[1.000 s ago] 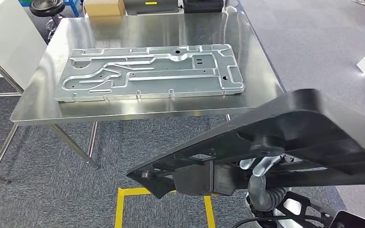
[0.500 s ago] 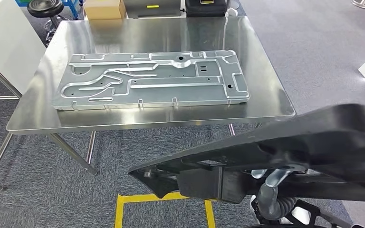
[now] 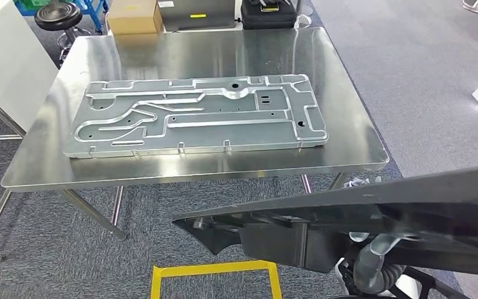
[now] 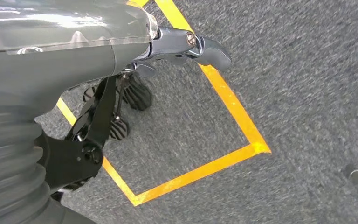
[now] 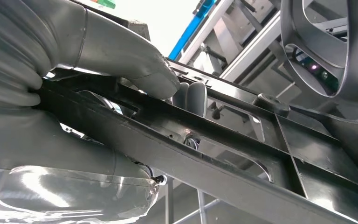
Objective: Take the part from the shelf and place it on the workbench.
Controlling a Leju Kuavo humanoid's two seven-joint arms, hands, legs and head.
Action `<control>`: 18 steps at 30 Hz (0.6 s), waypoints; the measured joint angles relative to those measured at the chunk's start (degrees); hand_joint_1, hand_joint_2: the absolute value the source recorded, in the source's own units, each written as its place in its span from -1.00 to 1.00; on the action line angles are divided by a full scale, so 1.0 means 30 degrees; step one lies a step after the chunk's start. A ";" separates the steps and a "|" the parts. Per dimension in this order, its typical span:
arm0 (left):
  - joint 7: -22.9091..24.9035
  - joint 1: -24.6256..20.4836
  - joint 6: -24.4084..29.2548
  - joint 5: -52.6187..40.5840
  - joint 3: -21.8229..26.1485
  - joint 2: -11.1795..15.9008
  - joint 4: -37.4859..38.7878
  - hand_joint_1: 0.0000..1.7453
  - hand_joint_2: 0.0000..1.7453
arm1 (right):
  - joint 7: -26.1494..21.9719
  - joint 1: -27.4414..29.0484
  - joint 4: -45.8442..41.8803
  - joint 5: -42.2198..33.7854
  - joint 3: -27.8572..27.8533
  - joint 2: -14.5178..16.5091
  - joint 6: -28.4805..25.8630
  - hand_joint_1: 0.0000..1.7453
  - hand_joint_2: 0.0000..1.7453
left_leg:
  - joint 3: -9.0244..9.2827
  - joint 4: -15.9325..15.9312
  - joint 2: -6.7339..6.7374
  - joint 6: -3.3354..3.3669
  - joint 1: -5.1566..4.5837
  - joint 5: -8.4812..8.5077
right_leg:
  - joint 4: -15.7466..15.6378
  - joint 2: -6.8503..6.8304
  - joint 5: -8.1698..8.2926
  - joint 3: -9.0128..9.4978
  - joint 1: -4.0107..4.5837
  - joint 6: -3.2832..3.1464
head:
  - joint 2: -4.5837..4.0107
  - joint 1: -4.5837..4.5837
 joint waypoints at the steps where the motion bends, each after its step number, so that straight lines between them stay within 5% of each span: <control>1: 0.0000 -0.0016 -0.0015 0.0000 0.0000 -0.0004 0.0000 -1.00 1.00 | -0.0002 -0.0001 -0.0033 -0.0011 -0.0042 -0.0016 0.0007 1.00 1.00 | -0.0040 0.0296 0.0015 -0.0082 0.0003 -0.0171 | -0.0126 -0.0002 -0.0031 0.0164 -0.0058 -0.0104 | 0.0000 0.0000; 3: 0.0000 -0.0021 -0.0044 0.0000 0.0000 0.0005 0.0000 -1.00 1.00 | -0.0002 0.0003 -0.0076 -0.0024 -0.0095 -0.0033 0.0024 1.00 1.00 | -0.0908 0.2145 0.0020 -0.0216 0.0044 -0.0964 | -0.0298 -0.0053 -0.0147 0.0499 -0.0127 -0.0268 | 0.0000 0.0000; 5: 0.0000 0.0006 -0.0066 0.0000 0.0000 0.0018 0.0000 -1.00 1.00 | -0.0002 0.0025 -0.0084 0.0011 -0.0140 -0.0044 0.0040 1.00 1.00 | -0.2498 0.4724 0.0021 -0.0323 0.0072 -0.1813 | -0.0306 -0.0081 -0.0361 0.0713 -0.0126 -0.0355 | 0.0000 -0.0002; 6: 0.0000 0.0033 -0.0080 0.0000 0.0000 0.0022 0.0000 -1.00 1.00 | -0.0002 0.0044 -0.0093 0.0062 -0.0171 -0.0049 0.0040 1.00 1.00 | -0.3083 0.5440 0.0022 -0.0365 0.0087 -0.1815 | -0.0303 -0.0070 -0.0475 0.0837 -0.0125 -0.0361 | 0.0000 -0.0002; 8: -0.0004 0.0088 -0.0115 0.0005 0.0000 0.0033 0.0000 -1.00 1.00 | 0.0000 0.0062 -0.0177 0.0263 -0.0226 -0.0055 -0.0007 1.00 1.00 | -0.3167 0.4607 0.0026 -0.0391 0.0120 -0.0614 | -0.0296 -0.0026 -0.0744 0.1195 -0.0132 -0.0317 | 0.0000 -0.0002; 10: -0.0031 0.0116 -0.0158 0.0005 0.0000 0.0064 0.0000 -1.00 1.00 | 0.0000 0.0057 -0.0361 0.0534 -0.0242 -0.0056 -0.0200 1.00 1.00 | -0.2290 0.2031 0.0041 -0.0323 0.0107 0.1050 | -0.0269 0.0001 -0.1089 0.1601 -0.0094 -0.0174 | 0.0000 -0.0002; 11: -0.0051 0.0108 -0.0180 0.0002 0.0000 0.0073 0.0000 -1.00 1.00 | -0.0002 0.0050 -0.0464 0.0658 -0.0238 -0.0060 -0.0348 1.00 1.00 | -0.1899 0.1057 0.0045 -0.0236 0.0084 0.1453 | -0.0245 0.0008 -0.1240 0.1728 -0.0055 -0.0079 | 0.0000 -0.0002; 16: -0.0157 0.0054 -0.0290 0.0010 0.0002 0.0046 0.0000 -1.00 1.00 | 0.0002 -0.0048 -0.0934 0.1046 0.0029 -0.0227 -0.1503 1.00 1.00 | -0.1420 0.0165 0.0020 0.0320 0.0075 0.1309 | -0.0005 -0.0022 -0.1702 0.1842 -0.0052 0.0411 | 0.0000 0.0002; 18: -0.0173 0.0038 -0.0344 0.0036 0.0005 0.0020 0.0000 -1.00 1.00 | -0.0002 -0.0236 -0.0996 0.1048 0.0151 -0.0467 -0.2137 1.00 1.00 | -0.1208 0.0045 0.0047 0.0536 0.0118 0.1215 | 0.1583 -0.0077 -0.2401 0.1067 -0.0120 0.0608 | 0.0000 0.0002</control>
